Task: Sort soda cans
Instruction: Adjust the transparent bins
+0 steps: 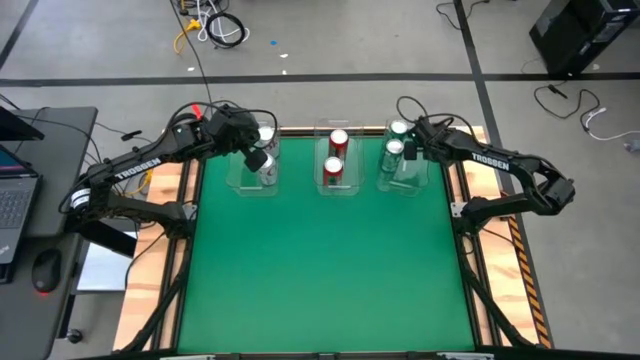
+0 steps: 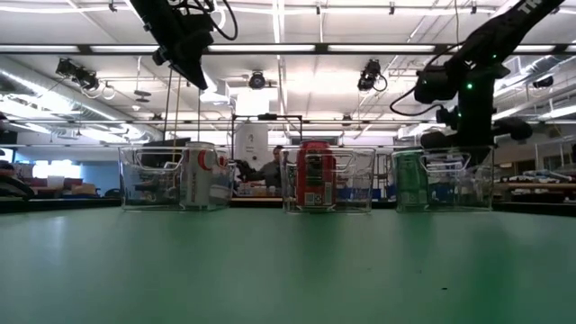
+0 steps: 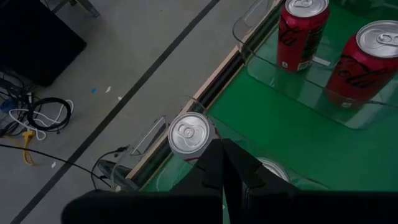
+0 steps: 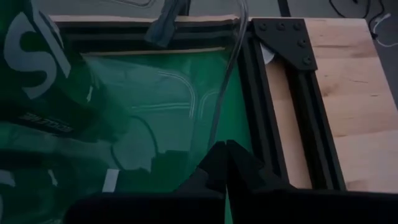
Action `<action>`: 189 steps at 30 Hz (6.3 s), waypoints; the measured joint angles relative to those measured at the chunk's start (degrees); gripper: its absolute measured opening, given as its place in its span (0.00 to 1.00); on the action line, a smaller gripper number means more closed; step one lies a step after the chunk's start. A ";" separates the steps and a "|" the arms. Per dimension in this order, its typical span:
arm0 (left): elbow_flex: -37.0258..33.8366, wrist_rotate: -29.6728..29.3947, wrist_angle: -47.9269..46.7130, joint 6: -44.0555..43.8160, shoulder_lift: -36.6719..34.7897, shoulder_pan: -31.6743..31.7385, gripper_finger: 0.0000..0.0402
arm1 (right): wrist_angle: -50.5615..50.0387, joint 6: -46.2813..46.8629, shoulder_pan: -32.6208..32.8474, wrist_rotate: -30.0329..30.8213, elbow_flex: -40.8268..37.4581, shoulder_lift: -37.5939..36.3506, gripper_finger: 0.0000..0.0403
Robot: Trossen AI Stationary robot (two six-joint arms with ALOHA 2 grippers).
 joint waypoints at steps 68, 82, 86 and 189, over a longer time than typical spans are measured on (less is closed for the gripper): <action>-0.02 1.51 -1.49 -0.07 0.00 -0.02 0.00 | -8.64 -29.71 36.54 -16.68 9.99 -0.50 0.51; -0.02 1.64 -1.42 -0.09 0.00 -0.04 0.00 | -1.61 -33.06 35.31 -14.95 7.40 4.35 0.25; -0.02 1.64 -1.44 -0.09 0.00 -0.04 0.00 | -0.42 -35.61 35.18 -14.73 7.36 6.53 0.12; -26.12 19.25 6.77 -10.62 -4.42 30.69 0.00 | 4.03 -22.32 14.31 -10.19 -4.24 -11.00 0.00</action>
